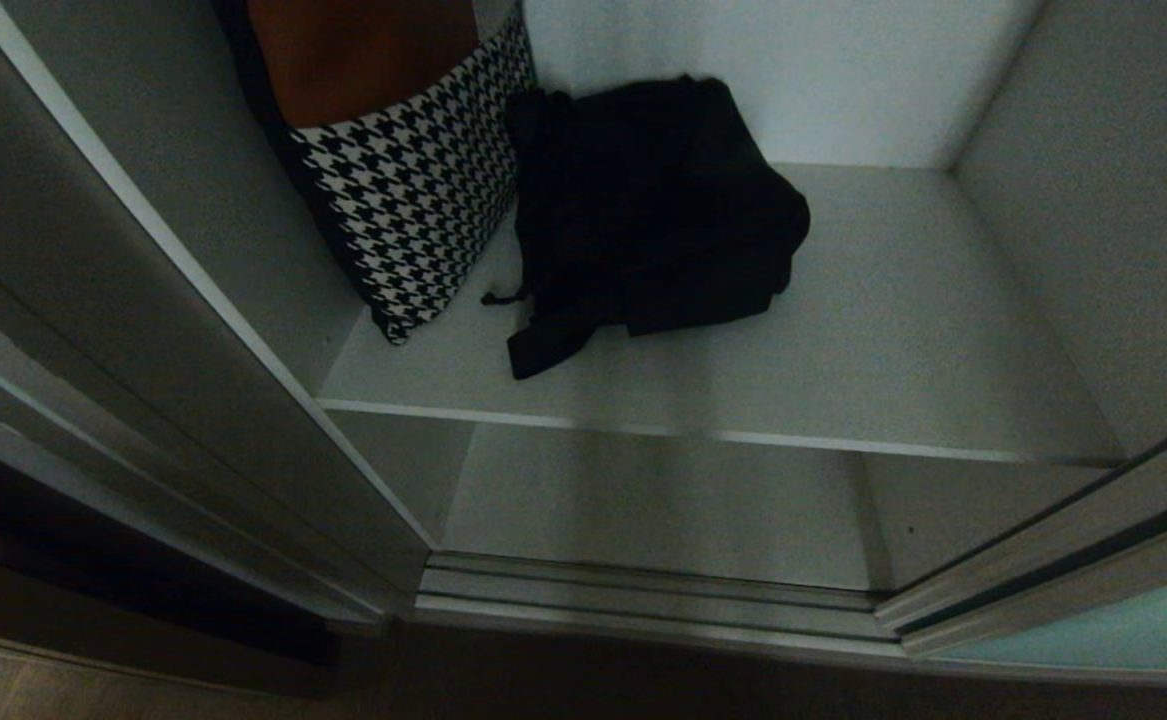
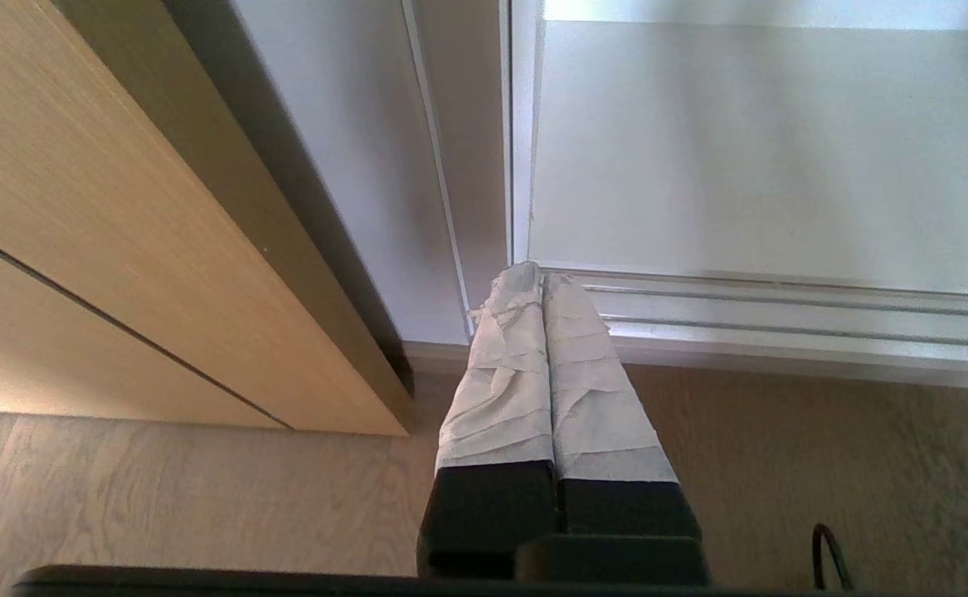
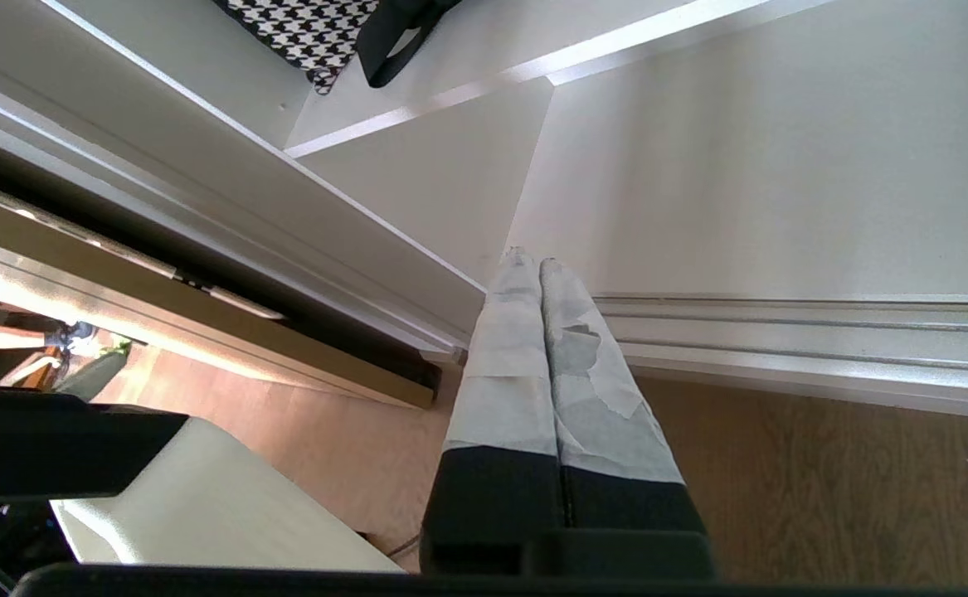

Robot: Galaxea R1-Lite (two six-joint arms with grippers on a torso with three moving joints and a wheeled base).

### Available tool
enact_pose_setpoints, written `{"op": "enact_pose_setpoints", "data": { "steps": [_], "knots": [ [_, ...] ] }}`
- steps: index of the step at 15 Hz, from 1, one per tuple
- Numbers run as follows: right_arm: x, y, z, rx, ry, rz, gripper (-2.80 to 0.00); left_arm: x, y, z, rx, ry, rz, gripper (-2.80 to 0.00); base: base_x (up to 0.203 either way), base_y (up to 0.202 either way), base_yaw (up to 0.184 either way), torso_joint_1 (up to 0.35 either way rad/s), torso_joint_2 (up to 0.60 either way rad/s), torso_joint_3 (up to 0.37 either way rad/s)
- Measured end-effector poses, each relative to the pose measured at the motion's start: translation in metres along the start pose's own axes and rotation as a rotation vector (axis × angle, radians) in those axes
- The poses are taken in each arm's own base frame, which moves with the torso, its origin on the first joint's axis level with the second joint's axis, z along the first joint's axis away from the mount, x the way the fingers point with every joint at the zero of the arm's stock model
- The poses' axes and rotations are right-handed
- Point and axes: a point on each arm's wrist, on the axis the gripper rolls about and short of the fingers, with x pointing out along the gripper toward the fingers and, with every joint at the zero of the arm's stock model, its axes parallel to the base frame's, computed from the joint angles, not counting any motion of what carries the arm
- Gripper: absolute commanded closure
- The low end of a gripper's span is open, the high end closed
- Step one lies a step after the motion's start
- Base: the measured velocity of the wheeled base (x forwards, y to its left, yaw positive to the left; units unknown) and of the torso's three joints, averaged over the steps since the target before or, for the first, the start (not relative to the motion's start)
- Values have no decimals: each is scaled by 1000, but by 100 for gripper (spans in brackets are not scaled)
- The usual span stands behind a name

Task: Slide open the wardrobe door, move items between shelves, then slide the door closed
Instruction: Close the door

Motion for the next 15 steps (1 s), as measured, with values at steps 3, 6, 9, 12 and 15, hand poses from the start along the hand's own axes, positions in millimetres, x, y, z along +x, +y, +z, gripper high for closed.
{"op": "enact_pose_setpoints", "data": {
  "steps": [3,6,9,12,15],
  "knots": [
    [2,-4,-4,-51,16,-7,0,0,0,0,-1,0,0,0,0,0,0,0,0,0],
    [5,-12,-11,-209,4,-53,0,0,0,0,0,1,0,0,0,0,0,0,0,0],
    [12,-26,-21,-340,-92,-166,0,0,0,0,-1,1,0,0,0,0,0,0,0,0],
    [14,-30,-27,-424,-60,-114,0,0,0,0,-1,1,0,0,0,0,0,0,0,0],
    [14,-30,-27,-495,-60,-123,0,0,0,0,-1,2,0,0,0,0,0,0,0,0]
  ]
}}
